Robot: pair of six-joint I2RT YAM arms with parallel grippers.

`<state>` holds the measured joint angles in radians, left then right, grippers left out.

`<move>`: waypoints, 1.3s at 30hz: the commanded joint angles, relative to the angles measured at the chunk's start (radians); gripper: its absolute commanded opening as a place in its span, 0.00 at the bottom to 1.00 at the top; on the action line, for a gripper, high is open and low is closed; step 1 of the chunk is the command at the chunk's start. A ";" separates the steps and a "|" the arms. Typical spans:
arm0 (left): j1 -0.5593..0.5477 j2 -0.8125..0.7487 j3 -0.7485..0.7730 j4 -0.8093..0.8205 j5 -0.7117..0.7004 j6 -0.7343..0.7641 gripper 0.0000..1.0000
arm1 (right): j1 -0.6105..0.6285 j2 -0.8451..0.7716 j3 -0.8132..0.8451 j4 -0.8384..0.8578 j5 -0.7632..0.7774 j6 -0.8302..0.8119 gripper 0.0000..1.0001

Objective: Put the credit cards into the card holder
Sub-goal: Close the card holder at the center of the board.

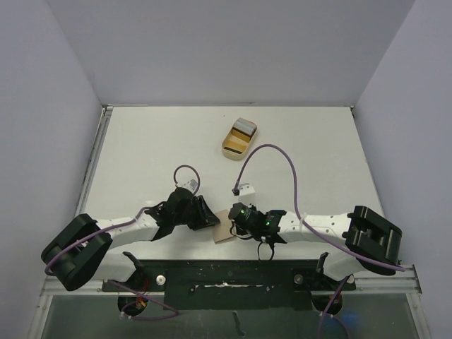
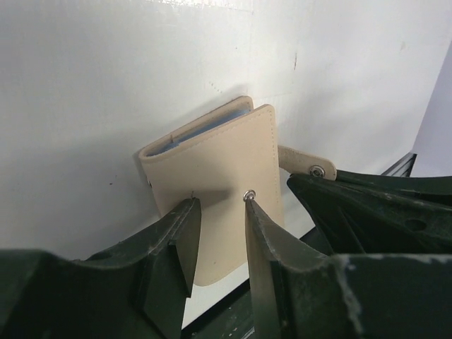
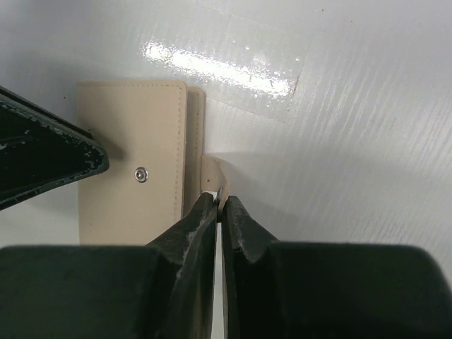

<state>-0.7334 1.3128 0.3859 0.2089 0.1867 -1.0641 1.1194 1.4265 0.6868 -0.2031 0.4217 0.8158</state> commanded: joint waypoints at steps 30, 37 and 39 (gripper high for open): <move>-0.023 -0.108 0.065 -0.230 -0.116 0.001 0.43 | 0.002 0.037 0.073 0.112 -0.125 -0.048 0.06; -0.021 -0.077 0.043 -0.228 -0.129 0.004 0.44 | 0.001 0.110 0.117 0.033 -0.116 -0.023 0.07; -0.021 -0.074 0.037 -0.233 -0.138 0.005 0.45 | 0.001 0.128 0.125 0.019 -0.116 -0.019 0.07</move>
<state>-0.7616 1.2358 0.4221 -0.0490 0.0711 -1.0664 1.1198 1.5303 0.7616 -0.1650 0.3027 0.7776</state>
